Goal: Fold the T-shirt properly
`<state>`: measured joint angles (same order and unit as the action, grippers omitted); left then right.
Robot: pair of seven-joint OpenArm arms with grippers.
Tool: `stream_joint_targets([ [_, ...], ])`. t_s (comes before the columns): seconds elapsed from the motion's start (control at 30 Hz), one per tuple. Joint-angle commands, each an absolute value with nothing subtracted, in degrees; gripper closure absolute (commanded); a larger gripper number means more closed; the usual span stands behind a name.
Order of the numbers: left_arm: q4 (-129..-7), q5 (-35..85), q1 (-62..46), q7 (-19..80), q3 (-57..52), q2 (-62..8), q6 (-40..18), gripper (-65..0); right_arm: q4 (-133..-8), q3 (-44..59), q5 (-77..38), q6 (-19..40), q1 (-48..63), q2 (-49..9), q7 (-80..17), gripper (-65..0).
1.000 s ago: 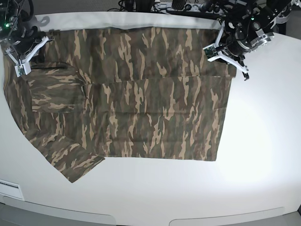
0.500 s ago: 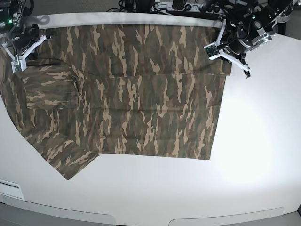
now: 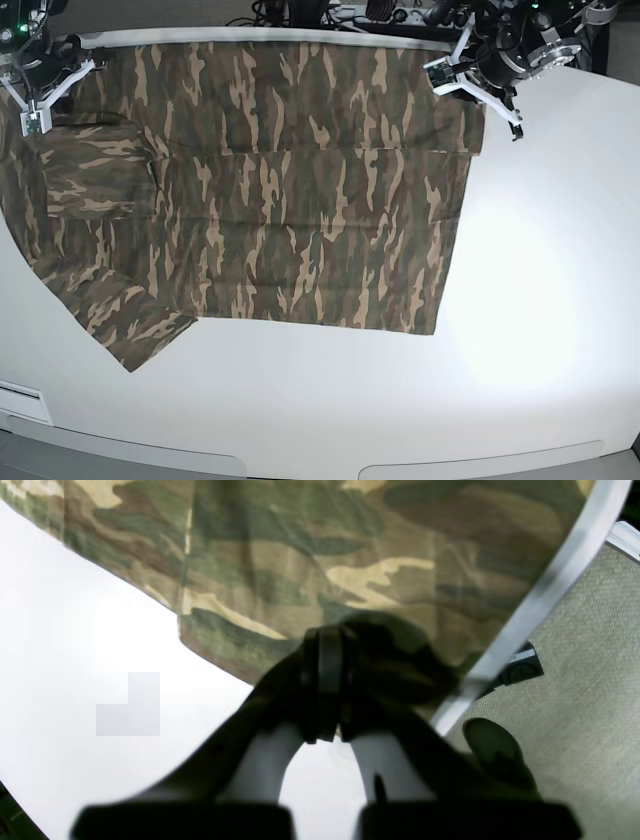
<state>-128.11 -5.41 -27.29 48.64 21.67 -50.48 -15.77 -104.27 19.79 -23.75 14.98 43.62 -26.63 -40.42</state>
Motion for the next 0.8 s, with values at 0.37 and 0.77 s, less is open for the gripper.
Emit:
stream_joint_targets([
  [0.37,-129.6,-7.8,-27.1,48.2,21.3,-51.3,-12.3,0.0,-103.4,18.4,-20.7,16.5,45.8,-25.4,-61.2,-13.3],
  [0.77,-131.9,-7.7,-26.9,47.6,21.3,-51.3,-8.5,0.0,-117.5,18.4,-11.3,12.2,44.9,-25.6,-57.7,-15.1],
])
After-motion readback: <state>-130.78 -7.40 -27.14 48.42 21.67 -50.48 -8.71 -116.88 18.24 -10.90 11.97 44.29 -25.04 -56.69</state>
